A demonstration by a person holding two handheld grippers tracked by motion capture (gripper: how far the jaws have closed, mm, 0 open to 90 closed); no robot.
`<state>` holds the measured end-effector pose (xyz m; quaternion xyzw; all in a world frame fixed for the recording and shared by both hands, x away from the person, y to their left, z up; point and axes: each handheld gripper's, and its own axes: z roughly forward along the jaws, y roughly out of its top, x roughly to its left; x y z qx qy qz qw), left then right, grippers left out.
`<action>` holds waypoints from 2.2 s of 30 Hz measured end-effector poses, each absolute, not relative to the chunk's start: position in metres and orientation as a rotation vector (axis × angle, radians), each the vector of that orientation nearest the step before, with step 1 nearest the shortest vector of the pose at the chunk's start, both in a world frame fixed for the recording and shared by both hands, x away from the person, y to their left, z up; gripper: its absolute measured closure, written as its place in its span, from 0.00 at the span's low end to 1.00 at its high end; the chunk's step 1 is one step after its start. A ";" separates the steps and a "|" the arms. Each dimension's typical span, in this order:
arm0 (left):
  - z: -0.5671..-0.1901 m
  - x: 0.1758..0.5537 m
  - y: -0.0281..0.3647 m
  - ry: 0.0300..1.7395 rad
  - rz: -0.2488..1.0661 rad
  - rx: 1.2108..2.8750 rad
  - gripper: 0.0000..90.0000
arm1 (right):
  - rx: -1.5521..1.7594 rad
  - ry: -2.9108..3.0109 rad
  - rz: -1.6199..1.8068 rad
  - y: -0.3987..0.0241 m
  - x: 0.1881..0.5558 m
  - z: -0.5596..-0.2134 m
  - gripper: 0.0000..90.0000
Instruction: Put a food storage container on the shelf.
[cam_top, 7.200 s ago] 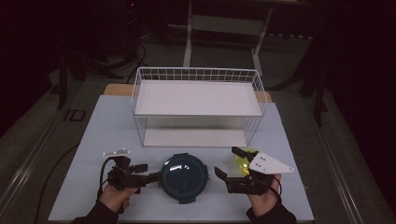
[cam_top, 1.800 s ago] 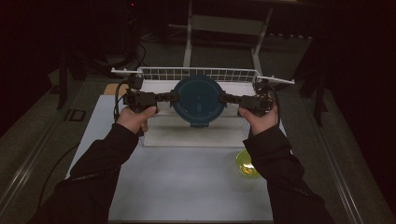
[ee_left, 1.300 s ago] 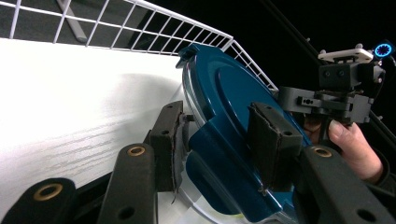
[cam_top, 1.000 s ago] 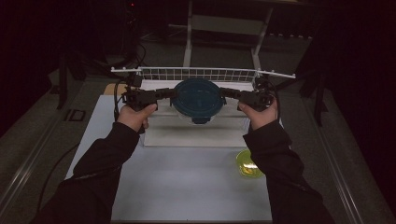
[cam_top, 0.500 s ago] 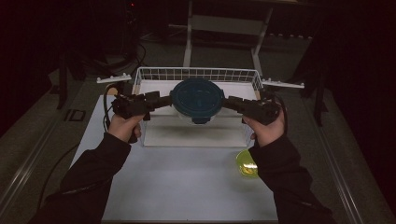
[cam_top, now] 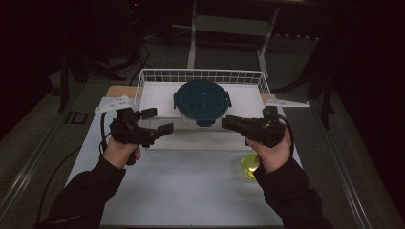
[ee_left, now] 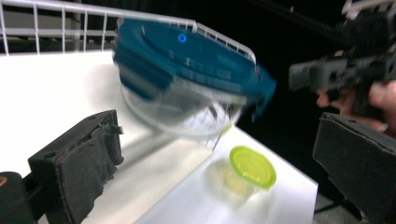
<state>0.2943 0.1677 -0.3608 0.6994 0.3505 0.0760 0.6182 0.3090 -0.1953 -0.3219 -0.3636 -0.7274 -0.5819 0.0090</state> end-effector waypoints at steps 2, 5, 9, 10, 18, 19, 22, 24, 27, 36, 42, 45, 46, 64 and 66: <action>-0.369 0.289 0.165 0.811 0.163 1.637 0.00 | -1.113 -2.286 -1.795 -0.192 0.306 -0.324 0.82; -0.381 0.281 0.161 0.813 0.136 1.668 0.00 | -1.102 -2.301 -1.786 -0.187 0.302 -0.326 0.95; -0.397 0.272 0.155 0.801 0.127 1.698 0.00 | -1.078 -2.305 -1.758 -0.180 0.300 -0.329 1.00; -0.400 0.270 0.153 0.799 0.116 1.704 0.00 | -1.075 -2.309 -1.756 -0.177 0.300 -0.329 1.00; -0.430 0.262 0.145 0.808 0.120 1.724 0.00 | -1.058 -2.332 -1.708 -0.159 0.306 -0.335 1.00; -0.433 0.260 0.144 0.805 0.125 1.736 0.00 | -1.064 -2.337 -1.706 -0.158 0.308 -0.336 1.00; -0.443 0.256 0.142 0.804 0.128 1.748 0.00 | -1.085 -2.335 -1.691 -0.155 0.314 -0.339 1.00; -0.449 0.254 0.143 0.812 0.139 1.761 0.00 | -1.082 -2.319 -1.684 -0.153 0.319 -0.341 1.00; -0.456 0.252 0.144 0.826 0.132 1.751 0.00 | -1.101 -2.359 -1.692 -0.148 0.323 -0.340 1.00; -0.471 0.247 0.144 0.838 0.132 1.770 0.00 | -1.180 -2.345 -1.687 -0.147 0.343 -0.339 1.00; -0.474 0.248 0.142 0.845 0.145 1.769 0.00 | -1.211 -2.331 -1.681 -0.142 0.355 -0.338 1.00; -0.474 0.247 0.141 0.834 0.151 1.779 0.00 | -1.222 -2.340 -1.672 -0.140 0.359 -0.337 1.00; -0.474 0.247 0.141 0.834 0.151 1.780 0.00 | -1.229 -2.339 -1.672 -0.140 0.360 -0.337 1.00; -0.469 0.243 0.146 0.816 0.153 1.775 0.00 | -1.261 -2.335 -1.654 -0.141 0.366 -0.341 1.00; -0.467 0.241 0.148 0.811 0.156 1.778 0.00 | -1.252 -2.339 -1.666 -0.145 0.362 -0.341 0.97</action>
